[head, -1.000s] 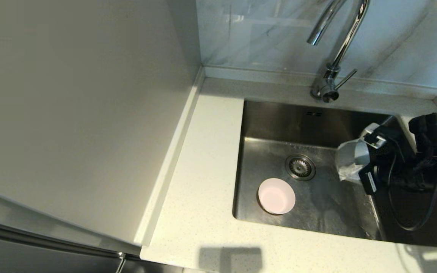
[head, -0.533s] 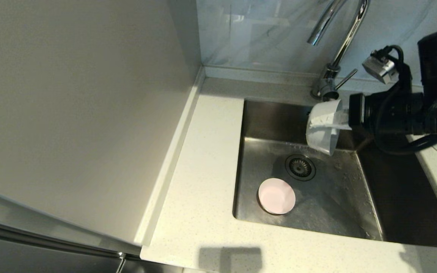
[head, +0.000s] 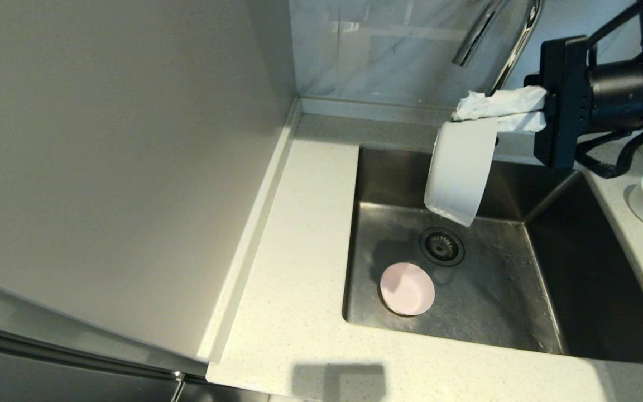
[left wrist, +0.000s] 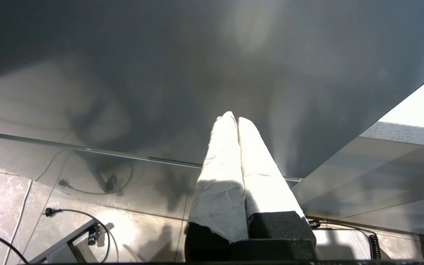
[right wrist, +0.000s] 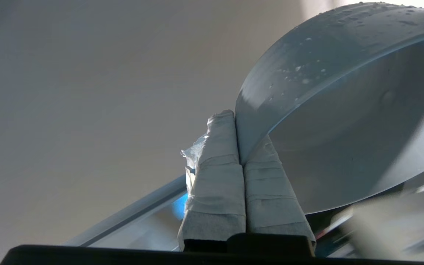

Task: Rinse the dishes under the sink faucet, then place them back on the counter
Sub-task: Put a bowl back to the table from the sink

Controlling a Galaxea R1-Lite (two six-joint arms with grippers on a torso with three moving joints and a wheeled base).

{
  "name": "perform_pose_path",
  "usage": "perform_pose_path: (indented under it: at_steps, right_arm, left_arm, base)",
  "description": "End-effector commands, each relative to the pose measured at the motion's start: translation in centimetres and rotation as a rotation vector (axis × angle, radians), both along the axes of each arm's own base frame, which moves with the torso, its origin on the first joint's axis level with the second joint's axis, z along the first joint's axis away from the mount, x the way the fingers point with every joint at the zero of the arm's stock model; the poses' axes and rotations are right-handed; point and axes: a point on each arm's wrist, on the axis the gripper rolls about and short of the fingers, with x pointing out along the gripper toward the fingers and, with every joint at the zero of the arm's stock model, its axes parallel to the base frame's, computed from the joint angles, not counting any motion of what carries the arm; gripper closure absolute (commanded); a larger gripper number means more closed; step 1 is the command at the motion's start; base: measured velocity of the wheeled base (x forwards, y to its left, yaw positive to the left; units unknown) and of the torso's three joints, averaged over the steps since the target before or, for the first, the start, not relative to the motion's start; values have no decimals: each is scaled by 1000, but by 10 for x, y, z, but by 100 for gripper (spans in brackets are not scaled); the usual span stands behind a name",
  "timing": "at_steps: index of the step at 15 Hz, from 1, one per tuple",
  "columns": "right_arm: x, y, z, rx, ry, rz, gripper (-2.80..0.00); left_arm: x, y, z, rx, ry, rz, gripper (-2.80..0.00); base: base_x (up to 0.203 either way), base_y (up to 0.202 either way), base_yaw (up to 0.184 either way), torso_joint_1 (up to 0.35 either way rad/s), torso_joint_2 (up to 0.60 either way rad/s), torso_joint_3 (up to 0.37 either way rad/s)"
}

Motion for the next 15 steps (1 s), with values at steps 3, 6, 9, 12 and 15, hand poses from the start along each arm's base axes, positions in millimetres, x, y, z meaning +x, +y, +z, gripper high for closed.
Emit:
perform_pose_path:
  at_steps: [3,6,9,12,15]
  right_arm:
    - [16,7,19,196,256,180,0]
    - [24,9,46,289,222,220,0]
    - [33,8,45,338,205,236,0]
    - [35,-24,38,305,112,214,0]
    - [35,-87,15,238,14,124,0]
  left_arm:
    - [0,0,0,-1,-4,1,0]
    - [0,0,0,-1,-4,1,0]
    - [0,0,0,-1,-4,0,0]
    - [0,0,0,-1,-4,1,0]
    - [0,0,0,-1,-4,1,0]
  base:
    - [0,0,0,0,0,0]
    - [0,0,0,0,0,0]
    - [0,0,0,0,0,0]
    - [0,0,0,0,0,0]
    - [0,0,0,0,0,0]
